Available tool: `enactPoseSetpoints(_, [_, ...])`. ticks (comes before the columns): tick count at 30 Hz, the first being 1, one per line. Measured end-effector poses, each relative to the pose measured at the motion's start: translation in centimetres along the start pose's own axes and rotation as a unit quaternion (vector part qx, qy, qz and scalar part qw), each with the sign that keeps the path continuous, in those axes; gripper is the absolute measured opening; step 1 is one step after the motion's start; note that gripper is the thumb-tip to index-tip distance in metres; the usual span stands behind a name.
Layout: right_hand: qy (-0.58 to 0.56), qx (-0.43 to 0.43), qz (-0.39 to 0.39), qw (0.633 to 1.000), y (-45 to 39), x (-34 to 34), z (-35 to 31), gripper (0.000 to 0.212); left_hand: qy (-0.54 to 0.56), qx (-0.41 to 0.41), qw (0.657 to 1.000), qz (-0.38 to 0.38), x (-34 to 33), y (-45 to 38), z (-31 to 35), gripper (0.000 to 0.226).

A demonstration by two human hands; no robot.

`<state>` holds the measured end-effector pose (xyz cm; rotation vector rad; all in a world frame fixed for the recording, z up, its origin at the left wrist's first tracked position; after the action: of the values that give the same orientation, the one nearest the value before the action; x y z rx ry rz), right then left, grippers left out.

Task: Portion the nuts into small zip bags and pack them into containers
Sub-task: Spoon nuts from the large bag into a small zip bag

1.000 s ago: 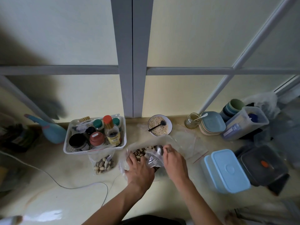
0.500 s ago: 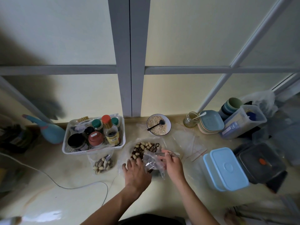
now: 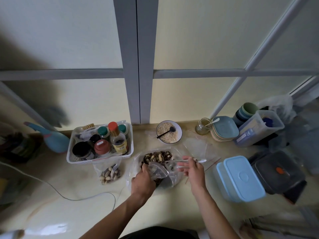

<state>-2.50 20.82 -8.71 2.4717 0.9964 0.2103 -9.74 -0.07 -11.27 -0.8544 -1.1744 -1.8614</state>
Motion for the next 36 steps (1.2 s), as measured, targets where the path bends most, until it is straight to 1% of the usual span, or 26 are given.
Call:
enactPoseSetpoints(4, [0.028,0.052,0.038,0.998,-0.2,1.1,-2.1,0.034,-0.005,0.021,1.000,-0.010,-0.6,-0.5,-0.5,0.050])
enactPoseSetpoints(6, [0.039,0.078,0.048,0.995,0.2,1.4,-3.4,0.034,-0.008,0.025,1.000,-0.012,-0.8,-0.8,-0.6,0.049])
enactPoseSetpoints(10, [0.057,0.119,0.056,0.990,0.4,1.8,-4.7,0.036,-0.006,0.027,1.000,-0.015,-0.8,-1.1,-0.4,0.046])
enactPoseSetpoints(13, [0.072,0.126,0.043,0.988,0.4,1.6,-4.9,0.037,0.006,0.013,1.000,-0.016,-0.8,-1.5,-0.3,0.041])
enactPoseSetpoints(15, [0.085,0.122,0.021,0.989,0.5,1.2,-4.9,0.037,0.014,-0.006,1.000,-0.020,-0.9,-1.7,0.0,0.045])
enactPoseSetpoints(18, [0.100,0.114,-0.023,0.988,0.8,0.2,-4.7,0.038,0.039,-0.033,0.999,-0.018,-1.0,-2.1,0.3,0.066])
enactPoseSetpoints(20, [0.109,0.111,-0.058,0.986,1.0,-0.6,-4.6,0.037,0.060,-0.047,0.997,-0.025,-1.2,-2.1,0.5,0.076])
enactPoseSetpoints(24, [0.111,0.109,-0.167,0.974,1.7,-2.3,-4.6,0.032,0.102,-0.071,0.992,-0.011,-1.0,-2.1,0.6,0.077])
enactPoseSetpoints(27, [0.114,0.101,-0.248,0.957,2.4,-3.4,-4.7,0.027,0.139,-0.088,0.986,0.013,-0.7,-2.3,0.2,0.083])
enactPoseSetpoints(29, [0.132,0.099,-0.289,0.943,2.9,-4.1,-5.0,0.026,0.153,-0.120,0.980,0.036,-0.5,-2.5,0.2,0.079])
enactPoseSetpoints(32, [0.144,0.091,-0.331,0.928,3.8,-4.6,-5.4,0.026,0.167,-0.164,0.970,0.069,0.5,-2.4,0.4,0.056])
enactPoseSetpoints(34, [0.146,0.084,-0.347,0.923,4.1,-4.8,-5.4,0.027,0.172,-0.169,0.967,0.082,1.0,-2.3,0.4,0.054])
enactPoseSetpoints(36, [0.156,0.085,-0.359,0.916,4.4,-5.1,-5.5,0.025,0.175,-0.157,0.968,0.089,1.1,-2.4,0.1,0.057])
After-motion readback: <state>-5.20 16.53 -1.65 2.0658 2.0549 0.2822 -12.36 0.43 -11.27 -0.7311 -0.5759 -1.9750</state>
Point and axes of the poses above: each hand's wrist, its own y-axis away from the middle knuckle, its own x-axis out of the back of the hand, z = x × y, the point moved 7 cm from there along -y, towards the middle knuckle, and after that the axes turned 9 degrees about -y, right-handed, at the moved point
